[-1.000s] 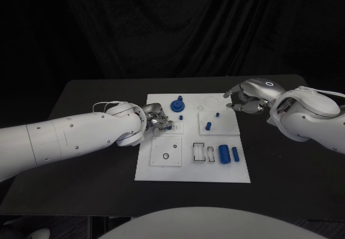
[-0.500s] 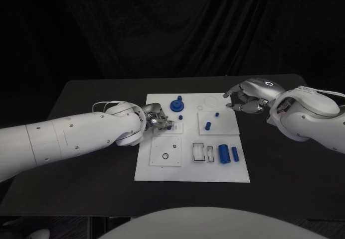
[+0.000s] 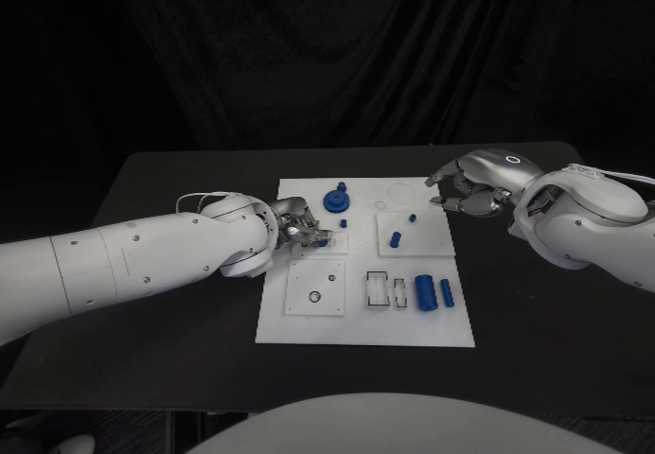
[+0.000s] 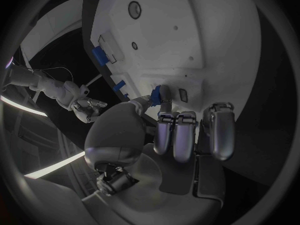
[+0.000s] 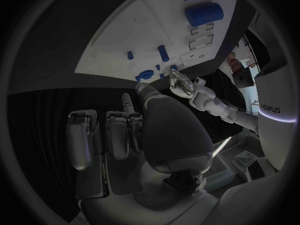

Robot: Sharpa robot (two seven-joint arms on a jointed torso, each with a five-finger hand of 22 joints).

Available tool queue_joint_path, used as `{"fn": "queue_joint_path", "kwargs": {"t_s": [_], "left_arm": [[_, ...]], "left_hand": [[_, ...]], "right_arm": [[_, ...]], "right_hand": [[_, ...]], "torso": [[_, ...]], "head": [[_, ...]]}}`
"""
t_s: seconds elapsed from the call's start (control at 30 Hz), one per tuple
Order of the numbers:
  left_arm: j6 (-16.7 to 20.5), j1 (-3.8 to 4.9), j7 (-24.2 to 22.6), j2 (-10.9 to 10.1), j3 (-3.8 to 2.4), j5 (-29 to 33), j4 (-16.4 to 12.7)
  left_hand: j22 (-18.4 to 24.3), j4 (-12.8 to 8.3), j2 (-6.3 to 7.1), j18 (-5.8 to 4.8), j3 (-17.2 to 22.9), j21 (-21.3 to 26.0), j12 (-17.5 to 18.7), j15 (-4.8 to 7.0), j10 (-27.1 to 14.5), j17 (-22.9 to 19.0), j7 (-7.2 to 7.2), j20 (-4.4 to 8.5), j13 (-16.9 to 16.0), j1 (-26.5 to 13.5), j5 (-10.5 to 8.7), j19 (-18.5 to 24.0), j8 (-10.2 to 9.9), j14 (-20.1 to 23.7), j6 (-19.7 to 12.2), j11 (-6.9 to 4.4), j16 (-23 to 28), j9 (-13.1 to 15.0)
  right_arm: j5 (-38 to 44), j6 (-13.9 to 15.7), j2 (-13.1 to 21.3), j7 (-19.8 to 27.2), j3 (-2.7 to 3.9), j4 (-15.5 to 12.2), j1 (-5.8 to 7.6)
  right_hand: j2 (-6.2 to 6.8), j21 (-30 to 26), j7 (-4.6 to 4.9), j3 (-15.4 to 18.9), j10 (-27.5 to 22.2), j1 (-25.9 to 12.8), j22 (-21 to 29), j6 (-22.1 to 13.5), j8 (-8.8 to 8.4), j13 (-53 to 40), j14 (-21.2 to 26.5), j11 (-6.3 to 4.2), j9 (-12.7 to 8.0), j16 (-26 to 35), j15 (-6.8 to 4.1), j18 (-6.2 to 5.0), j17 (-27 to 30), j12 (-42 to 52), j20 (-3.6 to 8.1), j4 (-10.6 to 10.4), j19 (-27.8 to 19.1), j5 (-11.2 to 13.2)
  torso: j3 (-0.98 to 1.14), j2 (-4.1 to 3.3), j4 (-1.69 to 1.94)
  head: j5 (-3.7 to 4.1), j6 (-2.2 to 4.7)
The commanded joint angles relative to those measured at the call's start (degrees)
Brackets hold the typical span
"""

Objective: Assemble the parts on the task board

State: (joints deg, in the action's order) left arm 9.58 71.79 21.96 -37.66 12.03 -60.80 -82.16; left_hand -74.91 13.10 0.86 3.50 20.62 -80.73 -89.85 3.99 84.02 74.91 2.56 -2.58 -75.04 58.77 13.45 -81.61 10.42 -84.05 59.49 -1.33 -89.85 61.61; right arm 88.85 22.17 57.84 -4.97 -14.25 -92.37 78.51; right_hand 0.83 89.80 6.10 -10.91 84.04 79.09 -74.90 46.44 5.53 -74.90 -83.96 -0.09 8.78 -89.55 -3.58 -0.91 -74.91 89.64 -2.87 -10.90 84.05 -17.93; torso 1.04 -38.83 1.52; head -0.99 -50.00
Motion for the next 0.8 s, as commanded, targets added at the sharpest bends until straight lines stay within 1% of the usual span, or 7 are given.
{"fn": "queue_joint_path", "kwargs": {"t_s": [0.03, 0.2, 0.3, 0.53, 0.63, 0.8], "left_arm": [[-1.09, -0.31, -0.71, -0.10, 0.13, 0.39, -0.03], [-0.85, -0.31, -0.74, -0.32, 0.13, 0.39, -0.05], [-0.75, -0.31, -0.74, -0.46, 0.13, 0.39, -0.04], [-0.30, -0.31, -0.83, -0.80, 0.13, 0.39, -0.05], [-0.26, -0.31, -0.90, -0.92, 0.13, 0.39, -0.05], [0.09, -0.31, -1.29, -1.01, 0.13, 0.39, -0.05]], "left_hand": [[-7.45, 0.32, -0.03, -0.39, -0.81, 0.27, -0.15, -0.10, 5.98, 15.09, 0.10, 0.00, -14.96, -0.61, -0.29, 0.02, -0.15, -5.95, 0.38, 0.08, -0.15, -0.03], [-7.50, 0.71, -0.28, -0.37, -1.73, 0.34, -0.15, -0.06, 5.98, 15.09, -0.15, 0.00, -14.96, -0.41, -0.21, 0.02, 0.47, -5.95, 1.06, -0.04, -0.15, 0.68], [-7.58, 0.60, -0.55, -0.37, -2.11, 0.36, -0.15, 0.07, 5.98, 15.09, -0.34, 0.09, -14.96, 0.27, 0.64, -0.01, 0.98, -5.95, 1.14, -0.20, -0.15, 1.51], [-7.64, 0.55, -0.63, -0.39, -2.20, 0.32, -0.15, 0.10, 5.98, 15.09, -0.39, 0.11, -14.96, 0.50, 0.88, -0.07, 1.07, -5.95, 1.07, -0.23, -0.15, 1.73], [-7.61, 0.53, -0.67, -0.37, -2.23, 0.38, -0.15, 0.11, 5.98, 15.09, -0.40, 0.13, -14.96, 0.60, 0.98, -0.02, 1.11, -5.95, 1.04, -0.25, -0.15, 1.82], [-7.62, 0.37, -0.86, -0.36, -2.35, 0.45, -0.15, 0.17, 5.98, 15.09, -0.47, 0.19, -14.96, 1.16, 1.50, 0.01, 1.29, -5.95, 0.89, -0.31, -0.15, 2.27]], "right_arm": [[0.10, -0.43, 0.04, -0.72, 0.03, -0.01, -0.16], [0.10, -0.68, 0.03, -0.73, 0.03, 0.05, -0.17], [0.10, -0.80, 0.00, -0.75, 0.03, 0.09, -0.17], [0.10, -1.02, -0.03, -0.81, 0.03, 0.14, -0.23], [0.10, -1.12, -0.02, -0.86, 0.03, 0.15, -0.25], [0.10, -1.34, -0.02, -0.95, 0.03, 0.18, -0.28]], "right_hand": [[0.01, -0.04, 0.03, -0.27, 5.36, 0.60, -15.00, 0.34, -0.20, -14.30, -5.81, 0.47, -0.10, 0.21, 0.33, 0.83, -14.12, -0.19, -0.29, 0.20, 5.79, -0.30], [0.01, -0.04, 0.03, -0.27, 5.36, 0.60, -15.00, 0.34, -0.20, -14.30, -5.81, 0.47, -0.10, 0.21, 0.33, 0.83, -14.12, -0.19, -0.29, 0.20, 5.79, -0.30], [0.01, -0.04, 0.03, -0.27, 5.36, 0.60, -15.00, 0.34, -0.20, -14.30, -5.81, 0.47, -0.10, 0.21, 0.33, 0.83, -14.12, -0.19, -0.29, 0.20, 5.79, -0.30], [0.09, -0.07, 0.04, -0.39, 5.36, 0.53, -14.98, 0.43, -0.24, -14.29, -5.80, 0.48, -0.16, 0.22, 0.34, 0.82, -14.10, -0.20, -0.30, 0.28, 5.77, -0.41], [0.09, -0.07, 0.04, -0.39, 5.36, 0.53, -14.98, 0.43, -0.24, -14.29, -5.80, 0.48, -0.16, 0.22, 0.34, 0.82, -14.10, -0.20, -0.30, 0.28, 5.77, -0.41], [0.09, -0.07, 0.04, -0.39, 5.36, 0.53, -14.98, 0.43, -0.24, -14.29, -5.80, 0.48, -0.16, 0.22, 0.34, 0.82, -14.10, -0.20, -0.30, 0.28, 5.77, -0.41]], "torso": [[-0.01, -0.05, 0.04], [-0.04, -0.04, 0.07], [-0.04, -0.03, 0.11], [-0.04, -0.04, 0.10], [-0.06, -0.06, 0.15], [-0.01, -0.03, 0.08]], "head": [[-0.08, 0.00], [-0.16, 0.00], [-0.19, 0.00], [-0.13, 0.00], [-0.14, 0.00], [-0.29, 0.00]]}}
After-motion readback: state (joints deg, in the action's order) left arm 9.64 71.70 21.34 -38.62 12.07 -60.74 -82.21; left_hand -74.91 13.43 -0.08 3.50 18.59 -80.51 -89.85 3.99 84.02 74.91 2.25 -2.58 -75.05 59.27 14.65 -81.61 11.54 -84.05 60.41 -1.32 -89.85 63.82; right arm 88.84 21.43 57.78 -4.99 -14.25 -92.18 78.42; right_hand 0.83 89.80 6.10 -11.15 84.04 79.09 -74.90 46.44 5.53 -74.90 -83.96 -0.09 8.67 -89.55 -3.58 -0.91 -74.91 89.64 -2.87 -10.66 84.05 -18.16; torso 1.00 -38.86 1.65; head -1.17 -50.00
